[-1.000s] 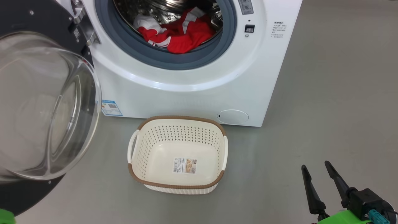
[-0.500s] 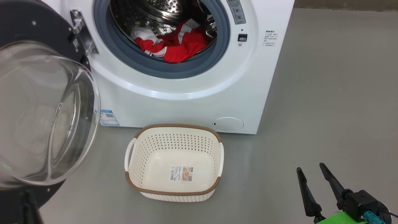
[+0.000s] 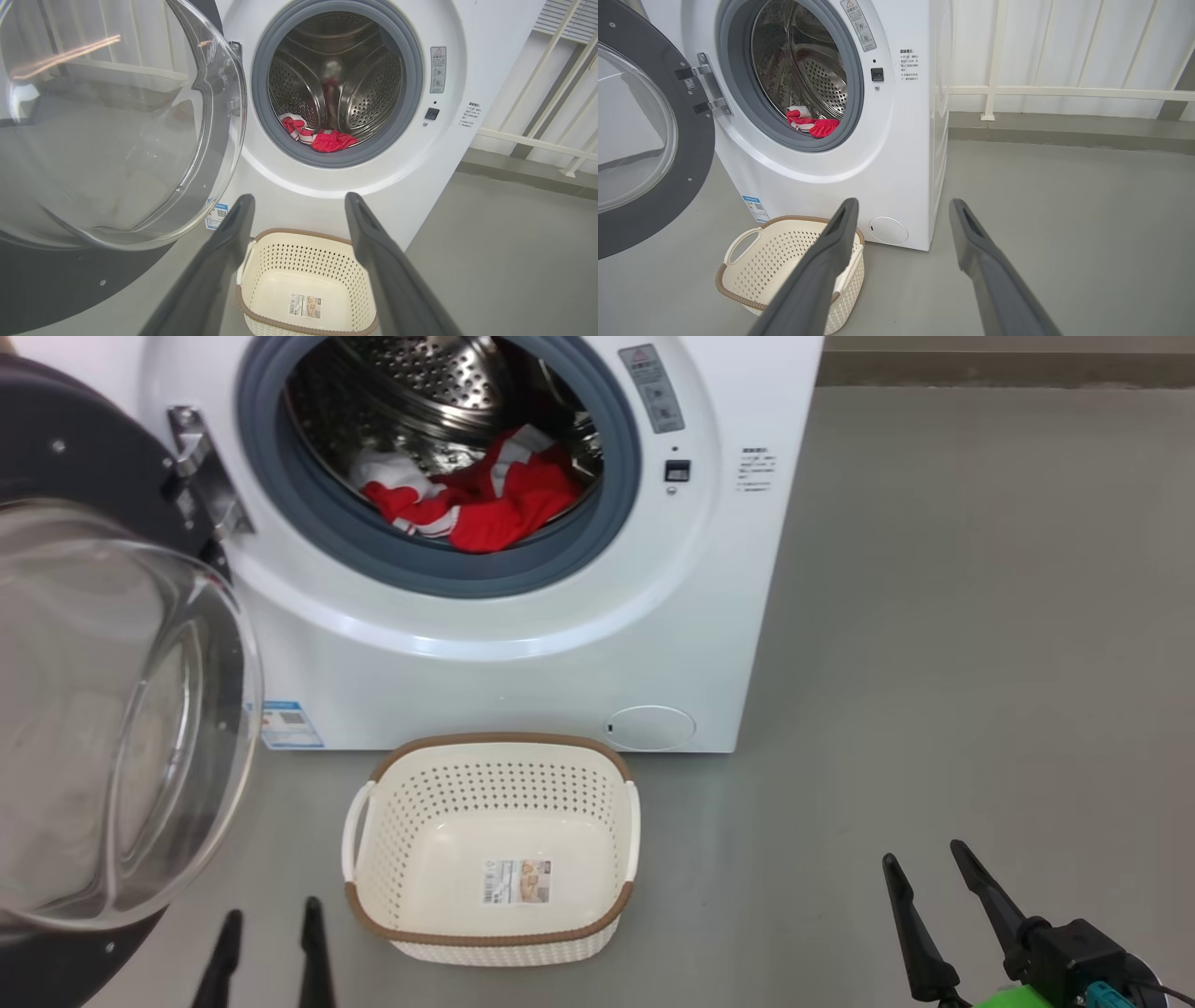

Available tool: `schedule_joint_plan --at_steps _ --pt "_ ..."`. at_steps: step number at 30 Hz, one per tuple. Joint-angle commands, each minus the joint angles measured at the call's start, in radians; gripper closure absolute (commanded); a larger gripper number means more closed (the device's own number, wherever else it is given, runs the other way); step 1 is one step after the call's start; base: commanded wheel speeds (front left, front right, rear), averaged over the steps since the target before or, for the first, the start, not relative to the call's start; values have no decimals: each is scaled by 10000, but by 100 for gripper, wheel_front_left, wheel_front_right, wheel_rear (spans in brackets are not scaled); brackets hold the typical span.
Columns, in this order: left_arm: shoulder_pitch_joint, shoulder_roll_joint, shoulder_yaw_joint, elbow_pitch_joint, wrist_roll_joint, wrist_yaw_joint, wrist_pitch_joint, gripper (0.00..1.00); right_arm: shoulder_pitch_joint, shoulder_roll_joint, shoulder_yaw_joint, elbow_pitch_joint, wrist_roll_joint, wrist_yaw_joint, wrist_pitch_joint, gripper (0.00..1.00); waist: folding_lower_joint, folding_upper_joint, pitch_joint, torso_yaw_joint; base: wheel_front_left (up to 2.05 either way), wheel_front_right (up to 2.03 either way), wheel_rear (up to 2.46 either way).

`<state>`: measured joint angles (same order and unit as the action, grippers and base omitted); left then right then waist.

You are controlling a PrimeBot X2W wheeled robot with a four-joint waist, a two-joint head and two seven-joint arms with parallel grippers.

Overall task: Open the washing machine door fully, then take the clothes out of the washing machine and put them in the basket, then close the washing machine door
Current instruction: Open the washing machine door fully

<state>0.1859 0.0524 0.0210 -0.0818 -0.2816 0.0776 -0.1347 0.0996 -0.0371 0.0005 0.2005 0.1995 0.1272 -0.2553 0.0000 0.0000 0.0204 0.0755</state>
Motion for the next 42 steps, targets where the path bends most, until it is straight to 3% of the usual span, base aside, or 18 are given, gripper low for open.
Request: schedule_joint_plan --at_steps 1,17,42 --pt "-188 26 197 -287 76 -43 28 0 -183 -131 237 -266 178 35 -65 0 0 0 -24 -181 0 0 0" --pt "-137 131 -645 -161 187 -368 382 0 69 -131 178 -489 189 35 -65 0 0 0 -236 -1101 0 0 0" --pt "-197 184 -929 205 229 -163 169 0 134 -131 234 -409 178 35 -65 0 0 0 -385 -1148 0 0 0"
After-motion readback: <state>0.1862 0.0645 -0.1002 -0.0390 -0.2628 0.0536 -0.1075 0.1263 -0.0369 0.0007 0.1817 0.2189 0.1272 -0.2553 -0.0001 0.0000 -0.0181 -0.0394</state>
